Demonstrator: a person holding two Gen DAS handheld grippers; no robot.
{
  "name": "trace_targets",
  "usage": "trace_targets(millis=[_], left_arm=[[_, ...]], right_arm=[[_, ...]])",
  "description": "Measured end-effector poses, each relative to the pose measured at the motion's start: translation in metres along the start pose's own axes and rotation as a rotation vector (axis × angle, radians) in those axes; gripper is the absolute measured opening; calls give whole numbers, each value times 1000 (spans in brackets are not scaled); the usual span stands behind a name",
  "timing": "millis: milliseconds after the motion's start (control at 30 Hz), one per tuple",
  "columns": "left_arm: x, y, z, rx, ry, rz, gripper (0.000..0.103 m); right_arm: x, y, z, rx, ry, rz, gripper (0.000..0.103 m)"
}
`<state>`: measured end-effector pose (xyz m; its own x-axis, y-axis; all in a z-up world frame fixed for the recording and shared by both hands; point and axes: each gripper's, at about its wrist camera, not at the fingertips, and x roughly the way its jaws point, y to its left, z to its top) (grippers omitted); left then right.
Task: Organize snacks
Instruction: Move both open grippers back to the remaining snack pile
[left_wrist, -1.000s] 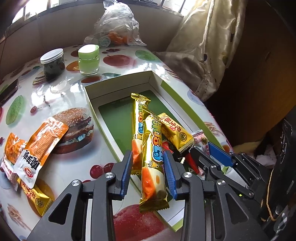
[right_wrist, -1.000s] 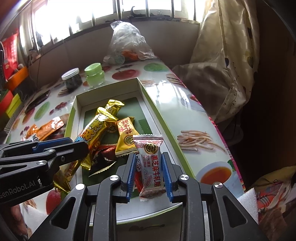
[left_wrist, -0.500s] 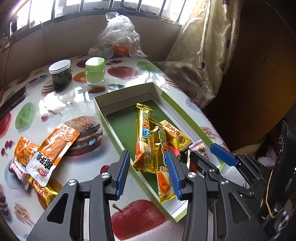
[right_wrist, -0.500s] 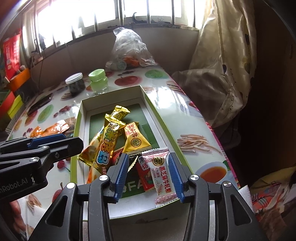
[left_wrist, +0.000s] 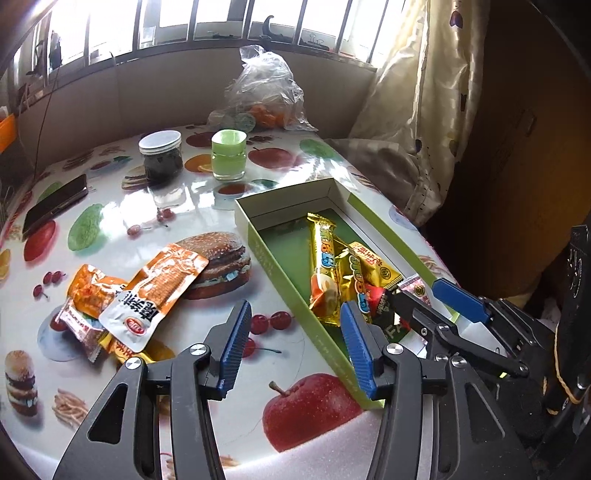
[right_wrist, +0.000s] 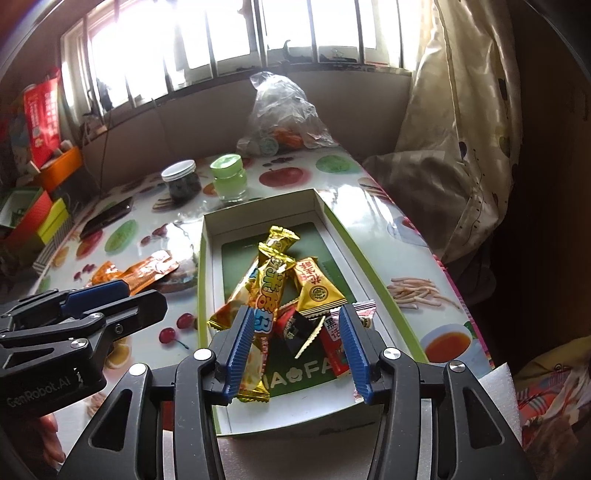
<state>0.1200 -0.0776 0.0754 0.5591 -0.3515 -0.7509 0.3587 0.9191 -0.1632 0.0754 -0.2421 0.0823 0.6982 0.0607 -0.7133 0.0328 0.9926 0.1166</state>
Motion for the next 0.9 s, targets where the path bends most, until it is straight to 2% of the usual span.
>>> trace_targets(millis=[667, 900], left_arm=[[-23, 69, -26, -116, -6, 91, 51], [-31, 110, -38, -197, -8, 116, 51]], right_arm=[[7, 62, 1, -86, 6, 128, 47], [17, 91, -1, -145, 34, 186, 47]])
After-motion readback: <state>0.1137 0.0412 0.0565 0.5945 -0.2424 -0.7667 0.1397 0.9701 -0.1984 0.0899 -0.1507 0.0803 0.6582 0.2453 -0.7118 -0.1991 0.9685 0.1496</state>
